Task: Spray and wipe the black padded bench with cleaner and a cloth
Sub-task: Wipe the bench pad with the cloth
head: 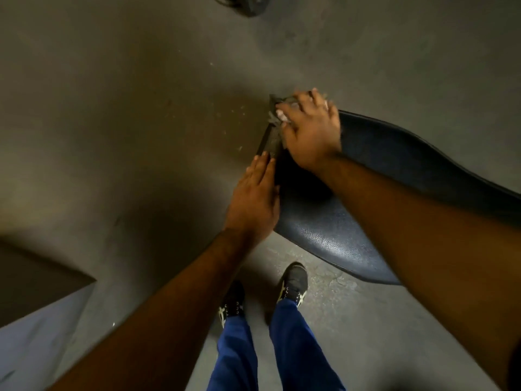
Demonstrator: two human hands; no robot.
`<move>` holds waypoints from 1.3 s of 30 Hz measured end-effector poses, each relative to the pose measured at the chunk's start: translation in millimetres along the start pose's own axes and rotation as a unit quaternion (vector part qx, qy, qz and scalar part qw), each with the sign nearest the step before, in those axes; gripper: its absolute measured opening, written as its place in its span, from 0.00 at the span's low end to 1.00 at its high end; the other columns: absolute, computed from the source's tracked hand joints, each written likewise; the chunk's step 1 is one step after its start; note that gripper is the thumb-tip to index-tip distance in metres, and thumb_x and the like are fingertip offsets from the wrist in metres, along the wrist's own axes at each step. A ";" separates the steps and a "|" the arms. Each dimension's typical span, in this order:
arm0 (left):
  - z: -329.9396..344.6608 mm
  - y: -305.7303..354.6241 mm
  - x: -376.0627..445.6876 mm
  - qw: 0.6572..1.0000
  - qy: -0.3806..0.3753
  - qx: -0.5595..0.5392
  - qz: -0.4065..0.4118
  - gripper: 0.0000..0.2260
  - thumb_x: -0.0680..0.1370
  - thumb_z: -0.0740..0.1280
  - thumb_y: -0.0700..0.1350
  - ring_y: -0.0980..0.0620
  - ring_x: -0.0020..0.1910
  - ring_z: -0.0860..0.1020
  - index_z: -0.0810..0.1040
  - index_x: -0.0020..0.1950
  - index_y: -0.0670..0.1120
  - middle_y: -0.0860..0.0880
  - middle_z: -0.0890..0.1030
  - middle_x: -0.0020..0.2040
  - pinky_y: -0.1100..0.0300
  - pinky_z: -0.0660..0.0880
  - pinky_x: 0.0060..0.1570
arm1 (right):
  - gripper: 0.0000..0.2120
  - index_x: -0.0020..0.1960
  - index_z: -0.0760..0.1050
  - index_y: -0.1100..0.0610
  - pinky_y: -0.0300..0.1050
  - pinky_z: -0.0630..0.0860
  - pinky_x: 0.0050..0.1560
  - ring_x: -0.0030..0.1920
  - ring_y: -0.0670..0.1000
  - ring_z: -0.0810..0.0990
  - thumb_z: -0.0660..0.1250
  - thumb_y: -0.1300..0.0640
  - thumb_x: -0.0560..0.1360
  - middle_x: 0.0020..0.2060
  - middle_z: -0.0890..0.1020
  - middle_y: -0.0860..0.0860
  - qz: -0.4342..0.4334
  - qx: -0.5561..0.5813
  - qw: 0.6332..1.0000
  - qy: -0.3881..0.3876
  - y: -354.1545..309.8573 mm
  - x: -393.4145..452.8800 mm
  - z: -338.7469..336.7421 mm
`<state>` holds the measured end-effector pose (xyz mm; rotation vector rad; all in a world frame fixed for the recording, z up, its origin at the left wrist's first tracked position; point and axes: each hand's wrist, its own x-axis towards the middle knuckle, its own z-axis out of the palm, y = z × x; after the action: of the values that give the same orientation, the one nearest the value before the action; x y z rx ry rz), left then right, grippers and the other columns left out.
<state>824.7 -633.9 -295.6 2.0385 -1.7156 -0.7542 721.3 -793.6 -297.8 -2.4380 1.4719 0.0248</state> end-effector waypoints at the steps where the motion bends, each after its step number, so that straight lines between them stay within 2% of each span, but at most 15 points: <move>1: -8.1 -0.3 -4.9 1.000 0.007 0.000 -0.006 0.24 0.79 0.58 0.45 0.39 0.73 0.66 0.67 0.73 0.38 0.38 0.68 0.73 0.49 0.63 0.72 | 0.21 0.70 0.74 0.43 0.64 0.52 0.77 0.79 0.60 0.59 0.56 0.45 0.80 0.77 0.67 0.52 -0.051 -0.003 0.999 0.000 -10.2 -11.7 5.7; 4: -28.8 -8.6 -23.7 0.999 0.026 0.042 -0.010 0.22 0.78 0.64 0.42 0.39 0.69 0.70 0.70 0.72 0.40 0.38 0.71 0.71 0.50 0.64 0.69 | 0.19 0.68 0.76 0.43 0.63 0.53 0.78 0.79 0.59 0.60 0.59 0.45 0.80 0.77 0.68 0.51 -0.210 -0.011 0.978 -0.013 -0.4 -44.6 9.2; 8: -43.3 -20.5 -39.7 0.996 0.010 0.079 -0.031 0.23 0.80 0.63 0.44 0.43 0.75 0.63 0.65 0.75 0.41 0.41 0.66 0.75 0.54 0.57 0.71 | 0.20 0.72 0.71 0.44 0.63 0.46 0.78 0.81 0.59 0.52 0.55 0.45 0.82 0.80 0.61 0.52 0.035 0.030 0.999 0.005 -26.5 -45.2 4.5; 12: -47.3 -28.8 -49.9 0.996 0.020 0.062 -0.055 0.23 0.81 0.61 0.44 0.45 0.76 0.62 0.64 0.75 0.41 0.41 0.66 0.75 0.55 0.56 0.73 | 0.19 0.71 0.71 0.40 0.63 0.46 0.78 0.81 0.58 0.53 0.58 0.44 0.81 0.80 0.61 0.50 -0.167 -0.018 0.985 -0.037 -33.6 -85.0 15.5; 13: -47.2 -30.5 -52.0 0.996 0.020 0.062 -0.059 0.23 0.82 0.61 0.45 0.45 0.76 0.61 0.64 0.76 0.41 0.42 0.65 0.76 0.55 0.55 0.73 | 0.20 0.73 0.69 0.40 0.62 0.45 0.79 0.81 0.57 0.51 0.57 0.44 0.82 0.80 0.59 0.50 -0.145 -0.017 0.989 -0.034 -25.4 -81.2 11.1; 16: -47.5 -33.8 -56.8 0.997 0.012 0.061 -0.050 0.23 0.82 0.59 0.48 0.45 0.76 0.60 0.63 0.76 0.42 0.42 0.64 0.76 0.54 0.54 0.74 | 0.23 0.77 0.63 0.42 0.64 0.43 0.78 0.81 0.59 0.46 0.53 0.43 0.83 0.82 0.53 0.52 0.061 -0.006 0.998 -0.014 -39.5 -85.0 12.9; 20: -51.2 -30.7 -62.4 0.998 0.022 0.053 -0.039 0.23 0.83 0.57 0.51 0.45 0.76 0.60 0.64 0.75 0.42 0.42 0.65 0.76 0.56 0.52 0.73 | 0.20 0.74 0.66 0.40 0.62 0.43 0.78 0.81 0.59 0.51 0.55 0.42 0.83 0.81 0.58 0.52 -0.132 -0.047 0.989 -0.050 -58.6 -145.0 27.0; 21: -51.5 -30.4 -61.6 0.998 0.019 0.055 -0.035 0.23 0.83 0.57 0.53 0.45 0.76 0.60 0.64 0.75 0.43 0.42 0.65 0.76 0.57 0.52 0.72 | 0.22 0.76 0.64 0.40 0.61 0.42 0.78 0.81 0.59 0.49 0.55 0.42 0.83 0.81 0.56 0.51 -0.111 -0.041 0.992 -0.052 -48.9 -144.3 21.2; 24: -44.7 -29.1 -51.8 0.999 0.007 0.044 0.002 0.22 0.83 0.56 0.54 0.45 0.76 0.61 0.66 0.74 0.44 0.42 0.67 0.75 0.54 0.55 0.73 | 0.26 0.79 0.58 0.43 0.61 0.40 0.77 0.81 0.58 0.44 0.53 0.40 0.82 0.82 0.50 0.52 0.123 -0.002 0.992 -0.009 -40.0 -136.5 20.9; 25: -41.5 -29.0 -47.7 0.999 0.004 0.043 0.010 0.22 0.83 0.56 0.53 0.45 0.76 0.62 0.66 0.73 0.44 0.42 0.68 0.74 0.53 0.56 0.74 | 0.26 0.79 0.58 0.43 0.62 0.40 0.77 0.81 0.59 0.44 0.53 0.40 0.82 0.82 0.50 0.52 0.133 -0.005 0.991 0.006 -47.1 -143.6 27.7; 29: -33.4 -24.4 -29.4 0.999 0.019 0.040 0.017 0.21 0.82 0.57 0.49 0.44 0.75 0.63 0.67 0.73 0.42 0.41 0.69 0.74 0.53 0.56 0.74 | 0.25 0.78 0.61 0.44 0.62 0.42 0.78 0.81 0.59 0.48 0.53 0.42 0.82 0.81 0.54 0.53 -0.073 -0.043 0.995 -0.045 -28.1 -173.2 29.5; 30: -32.5 -22.7 -25.0 0.999 0.018 0.036 0.018 0.21 0.82 0.57 0.49 0.44 0.75 0.63 0.67 0.74 0.41 0.41 0.68 0.74 0.53 0.56 0.74 | 0.26 0.78 0.60 0.45 0.65 0.45 0.79 0.81 0.59 0.49 0.52 0.42 0.82 0.81 0.54 0.53 -0.035 -0.040 0.998 -0.026 -10.4 -161.7 24.1; 33: -27.9 -19.4 -10.2 0.999 0.010 0.026 0.033 0.21 0.83 0.56 0.48 0.46 0.76 0.61 0.66 0.75 0.42 0.43 0.66 0.75 0.54 0.56 0.74 | 0.27 0.80 0.56 0.46 0.66 0.45 0.78 0.81 0.60 0.45 0.52 0.42 0.82 0.82 0.51 0.54 0.215 0.004 0.976 0.032 3.5 -136.5 18.9; 37: -13.0 -11.0 6.4 0.998 0.033 0.023 0.039 0.20 0.82 0.56 0.46 0.45 0.75 0.64 0.69 0.73 0.41 0.41 0.69 0.74 0.53 0.59 0.74 | 0.25 0.79 0.58 0.44 0.64 0.44 0.79 0.81 0.57 0.46 0.53 0.43 0.82 0.82 0.52 0.51 -0.002 -0.014 1.000 -0.019 0.2 -144.9 20.9; 39: -1.7 -2.7 9.1 0.998 0.036 0.017 0.046 0.21 0.81 0.56 0.46 0.43 0.75 0.63 0.68 0.73 0.39 0.40 0.67 0.74 0.52 0.58 0.74 | 0.26 0.79 0.60 0.45 0.65 0.48 0.79 0.81 0.58 0.48 0.52 0.43 0.82 0.82 0.54 0.52 0.064 -0.010 0.998 0.018 22.7 -123.0 14.3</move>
<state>828.9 -642.4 -297.4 1.9687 -1.7796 -0.6185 644.8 -693.5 -296.7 -2.3678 1.6503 0.0225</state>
